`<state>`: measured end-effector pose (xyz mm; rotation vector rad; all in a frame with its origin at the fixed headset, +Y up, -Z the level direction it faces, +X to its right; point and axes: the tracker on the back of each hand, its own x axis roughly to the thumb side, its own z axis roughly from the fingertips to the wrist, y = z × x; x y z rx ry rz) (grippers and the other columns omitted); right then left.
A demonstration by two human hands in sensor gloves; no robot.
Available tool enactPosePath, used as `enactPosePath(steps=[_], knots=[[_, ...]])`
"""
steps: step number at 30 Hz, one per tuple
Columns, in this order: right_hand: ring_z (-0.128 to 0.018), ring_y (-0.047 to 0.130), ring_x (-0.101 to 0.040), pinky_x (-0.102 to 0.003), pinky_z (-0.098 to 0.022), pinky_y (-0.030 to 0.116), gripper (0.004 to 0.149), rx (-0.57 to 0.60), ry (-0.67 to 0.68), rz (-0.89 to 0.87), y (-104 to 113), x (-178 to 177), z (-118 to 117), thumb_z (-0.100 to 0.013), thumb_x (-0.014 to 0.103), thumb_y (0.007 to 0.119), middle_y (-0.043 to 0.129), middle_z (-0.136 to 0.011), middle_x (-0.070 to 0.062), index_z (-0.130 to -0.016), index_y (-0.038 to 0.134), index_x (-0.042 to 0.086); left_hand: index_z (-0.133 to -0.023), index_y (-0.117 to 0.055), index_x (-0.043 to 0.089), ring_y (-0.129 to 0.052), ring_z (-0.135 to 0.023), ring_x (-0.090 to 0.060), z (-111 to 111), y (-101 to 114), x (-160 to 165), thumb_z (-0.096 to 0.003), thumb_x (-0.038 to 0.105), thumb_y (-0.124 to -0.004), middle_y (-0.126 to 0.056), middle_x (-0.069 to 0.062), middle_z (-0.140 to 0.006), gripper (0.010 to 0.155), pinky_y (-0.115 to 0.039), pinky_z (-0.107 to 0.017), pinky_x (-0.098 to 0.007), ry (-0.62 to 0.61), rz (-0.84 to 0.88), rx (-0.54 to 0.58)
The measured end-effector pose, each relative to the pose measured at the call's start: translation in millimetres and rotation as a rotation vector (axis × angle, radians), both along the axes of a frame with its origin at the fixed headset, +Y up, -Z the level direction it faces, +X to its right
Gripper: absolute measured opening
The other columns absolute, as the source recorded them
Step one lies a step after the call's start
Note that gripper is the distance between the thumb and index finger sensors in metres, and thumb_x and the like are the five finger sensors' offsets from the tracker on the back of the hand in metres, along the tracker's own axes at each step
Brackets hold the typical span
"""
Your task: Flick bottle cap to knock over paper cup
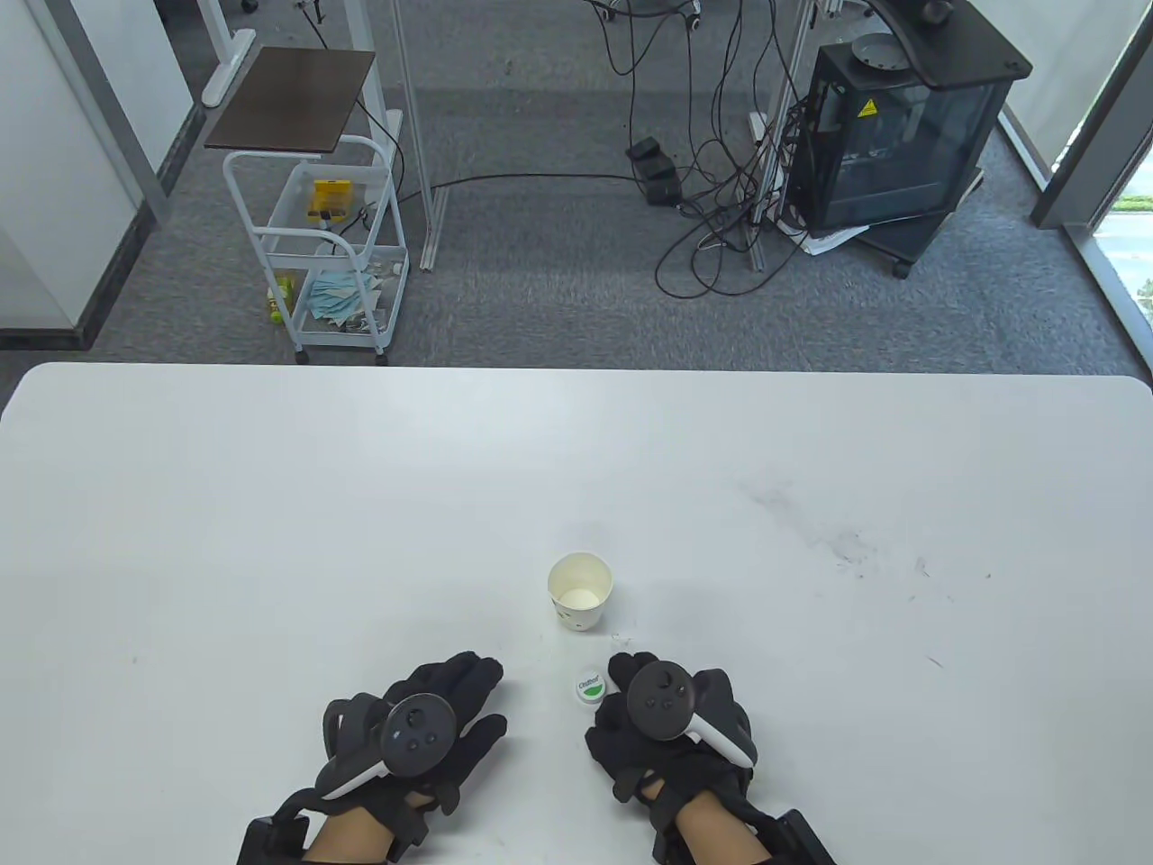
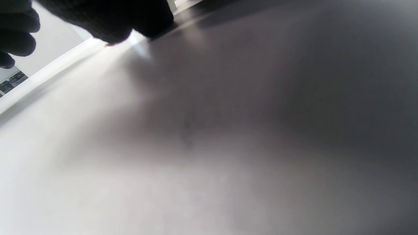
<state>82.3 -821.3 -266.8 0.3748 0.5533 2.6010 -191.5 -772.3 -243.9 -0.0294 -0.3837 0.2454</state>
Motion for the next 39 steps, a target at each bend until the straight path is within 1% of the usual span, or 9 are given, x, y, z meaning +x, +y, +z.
enactPosePath(steps=[1, 2, 3, 4, 10, 14, 16, 23, 39], knots=[[-0.111, 0.020, -0.033, -0.054, -0.080, 0.023, 0.033, 0.000, -0.001, 0.000, 0.2, 0.1, 0.1, -0.060, 0.047, 0.077, 0.029, -0.117, -0.007, -0.085, 0.070, 0.026, -0.105, -0.060, 0.032, -0.081, -0.094, -0.030, -0.2, -0.2, 0.1, -0.0480, 0.063, -0.068, -0.068, -0.004, -0.111, 0.066, -0.074, -0.067, -0.049, 0.000, -0.001, -0.001], [-0.110, 0.019, -0.035, -0.053, -0.080, 0.023, 0.052, -0.001, -0.014, 0.000, -0.1, 2.0, 1.5, -0.060, 0.047, 0.071, 0.026, -0.117, -0.009, -0.104, 0.055, 0.025, -0.105, -0.060, 0.032, -0.081, -0.094, -0.030, -0.3, -0.3, 0.4, -0.0480, 0.063, -0.068, -0.068, -0.004, -0.111, 0.066, -0.074, -0.067, -0.049, -0.001, -0.003, -0.002], [-0.110, 0.018, -0.037, -0.053, -0.079, 0.022, 0.071, -0.007, -0.012, -0.006, -0.2, 3.5, 3.1, -0.059, 0.050, 0.072, 0.023, -0.117, -0.011, -0.113, 0.036, 0.022, -0.105, -0.060, 0.032, -0.081, -0.094, -0.030, -0.2, -0.2, 0.4, -0.0481, 0.063, -0.068, -0.068, -0.004, -0.111, 0.066, -0.074, -0.067, -0.049, -0.002, -0.004, -0.001], [-0.110, 0.016, -0.038, -0.053, -0.080, 0.022, 0.073, -0.004, -0.025, -0.012, 0.2, 7.0, 5.4, -0.058, 0.053, 0.071, 0.022, -0.117, -0.012, -0.113, 0.033, 0.023, -0.105, -0.060, 0.032, -0.081, -0.094, -0.030, 0.1, 0.2, 0.4, -0.0481, 0.063, -0.068, -0.068, -0.004, -0.111, 0.066, -0.074, -0.067, -0.049, -0.004, -0.003, 0.001], [-0.110, 0.035, -0.041, -0.059, -0.079, 0.035, 0.067, 0.076, -0.084, -0.182, 9.5, 35.1, 4.9, -0.056, 0.047, 0.076, 0.042, -0.116, -0.013, -0.110, 0.048, 0.020, -0.105, -0.060, 0.032, -0.081, -0.094, -0.030, 2.1, 4.2, -0.1, -0.0481, 0.063, -0.068, -0.068, -0.004, -0.111, 0.066, -0.074, -0.067, -0.049, -0.012, 0.014, 0.019], [-0.109, 0.041, -0.043, -0.062, -0.077, 0.038, 0.069, 0.264, 0.020, -0.114, 18.9, 55.1, 3.5, -0.055, 0.044, 0.079, 0.047, -0.116, -0.015, -0.111, 0.047, 0.020, -0.106, -0.060, 0.032, -0.081, -0.094, -0.030, 3.1, 5.8, 0.4, -0.0482, 0.063, -0.069, -0.068, -0.004, -0.111, 0.066, -0.074, -0.067, -0.049, -0.019, 0.018, 0.033], [-0.108, 0.042, -0.042, -0.062, -0.077, 0.039, 0.070, 0.327, 0.003, -0.154, 22.0, 61.8, 3.2, -0.053, 0.044, 0.080, 0.049, -0.115, -0.014, -0.111, 0.048, 0.020, -0.106, -0.060, 0.032, -0.080, -0.095, -0.030, 3.5, 6.4, 0.9, -0.0481, 0.063, -0.069, -0.067, -0.005, -0.112, 0.066, -0.073, -0.067, -0.050, -0.022, 0.012, 0.046], [-0.108, 0.046, -0.042, -0.062, -0.076, 0.042, 0.072, 0.449, 0.048, -0.099, 29.3, 62.6, 1.7, -0.051, 0.045, 0.082, 0.052, -0.114, -0.014, -0.110, 0.050, 0.020, -0.106, -0.059, 0.032, -0.079, -0.095, -0.031, 6.5, 10.1, 2.2, -0.0480, 0.063, -0.069, -0.066, -0.005, -0.112, 0.067, -0.073, -0.068, -0.050, -0.038, 0.001, 0.092], [-0.108, 0.043, -0.042, -0.062, -0.076, 0.040, 0.072, 0.387, 0.049, -0.123, 29.3, 62.4, 0.7, -0.052, 0.046, 0.081, 0.049, -0.115, -0.014, -0.111, 0.048, 0.020, -0.106, -0.059, 0.032, -0.079, -0.095, -0.033, 9.6, 13.4, 1.1, -0.0479, 0.063, -0.069, -0.065, -0.005, -0.112, 0.067, -0.073, -0.068, -0.050, -0.029, -0.013, 0.127]])
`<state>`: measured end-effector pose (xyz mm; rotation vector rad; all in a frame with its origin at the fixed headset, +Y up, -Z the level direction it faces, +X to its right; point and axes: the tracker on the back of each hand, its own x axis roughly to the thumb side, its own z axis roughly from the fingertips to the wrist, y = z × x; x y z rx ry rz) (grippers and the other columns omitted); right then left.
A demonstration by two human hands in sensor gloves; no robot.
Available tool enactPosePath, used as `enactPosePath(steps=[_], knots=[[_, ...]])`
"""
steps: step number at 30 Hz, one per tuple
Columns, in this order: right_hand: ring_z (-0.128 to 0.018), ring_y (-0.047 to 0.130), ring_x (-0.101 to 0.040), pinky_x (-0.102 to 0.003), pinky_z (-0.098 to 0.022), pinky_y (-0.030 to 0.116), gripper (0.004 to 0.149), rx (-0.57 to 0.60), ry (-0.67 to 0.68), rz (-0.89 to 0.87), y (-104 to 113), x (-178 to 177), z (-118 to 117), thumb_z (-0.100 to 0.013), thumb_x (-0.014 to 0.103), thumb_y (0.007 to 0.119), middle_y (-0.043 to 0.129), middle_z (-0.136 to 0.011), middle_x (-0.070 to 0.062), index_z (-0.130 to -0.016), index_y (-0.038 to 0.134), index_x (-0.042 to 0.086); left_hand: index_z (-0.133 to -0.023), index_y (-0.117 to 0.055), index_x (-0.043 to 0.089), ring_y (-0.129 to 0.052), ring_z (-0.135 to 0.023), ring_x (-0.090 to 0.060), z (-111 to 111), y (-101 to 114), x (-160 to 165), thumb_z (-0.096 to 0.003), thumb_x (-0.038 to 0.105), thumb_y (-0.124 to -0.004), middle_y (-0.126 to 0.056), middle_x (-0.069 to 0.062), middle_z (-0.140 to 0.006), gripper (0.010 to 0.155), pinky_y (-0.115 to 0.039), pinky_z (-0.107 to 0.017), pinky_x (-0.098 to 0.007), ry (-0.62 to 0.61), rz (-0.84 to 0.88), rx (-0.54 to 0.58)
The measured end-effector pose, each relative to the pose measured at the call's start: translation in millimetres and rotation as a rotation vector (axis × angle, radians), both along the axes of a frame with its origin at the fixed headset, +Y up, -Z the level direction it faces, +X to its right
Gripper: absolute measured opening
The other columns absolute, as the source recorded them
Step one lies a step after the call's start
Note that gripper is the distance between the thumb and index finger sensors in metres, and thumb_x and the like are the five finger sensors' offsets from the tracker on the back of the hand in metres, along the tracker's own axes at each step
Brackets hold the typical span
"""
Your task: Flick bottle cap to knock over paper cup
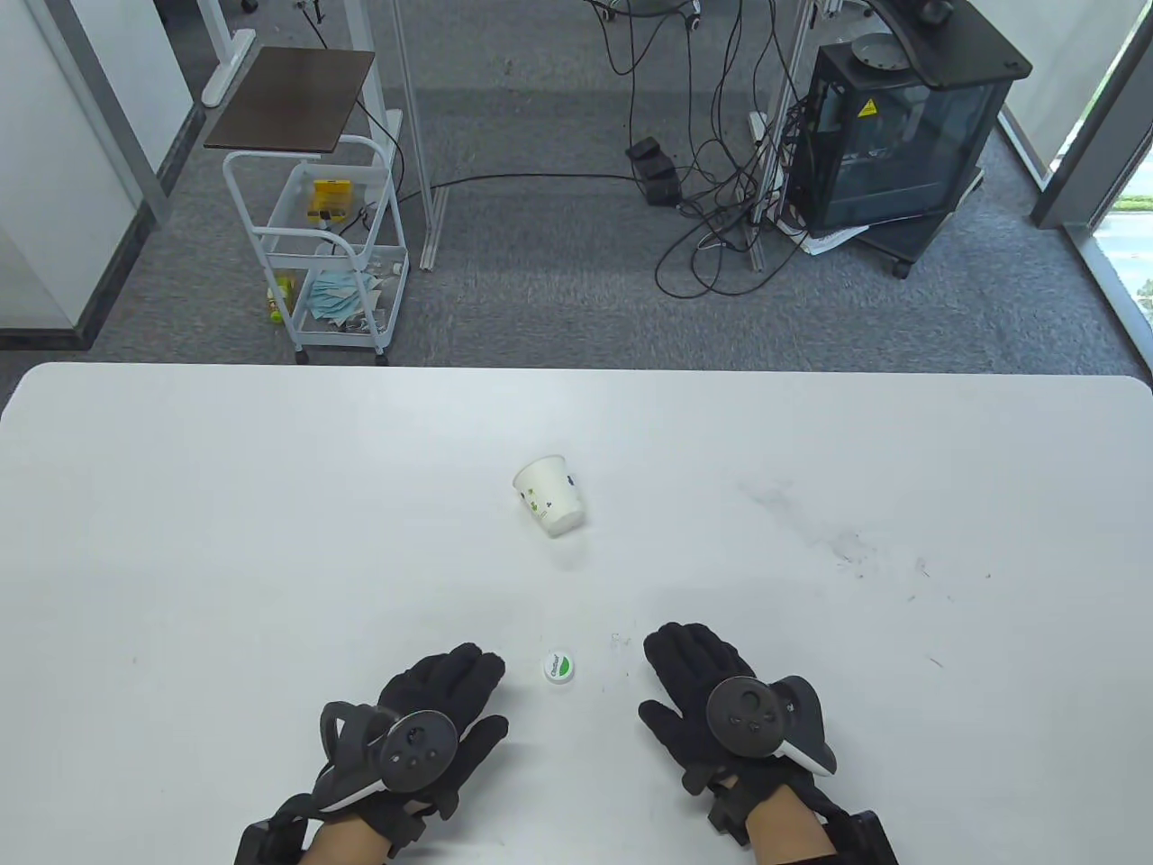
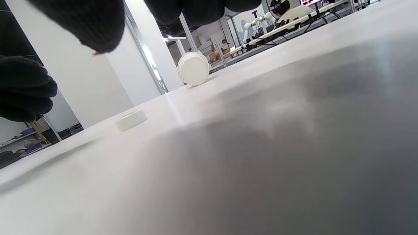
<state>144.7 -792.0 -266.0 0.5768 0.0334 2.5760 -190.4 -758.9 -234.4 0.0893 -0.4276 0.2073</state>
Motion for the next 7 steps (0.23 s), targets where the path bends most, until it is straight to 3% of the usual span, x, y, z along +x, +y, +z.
enactPosePath(steps=[7], knots=[[-0.108, 0.042, -0.042, -0.062, -0.077, 0.039, 0.072, -0.026, -0.002, -0.012, 0.2, -0.3, 0.0, -0.053, 0.045, 0.081, 0.048, -0.115, -0.014, -0.111, 0.048, 0.020, -0.106, -0.059, 0.032, -0.079, -0.095, -0.031, 0.2, 0.6, -0.9, -0.0480, 0.063, -0.069, -0.066, -0.005, -0.112, 0.067, -0.073, -0.067, -0.050, 0.003, 0.004, -0.003]])
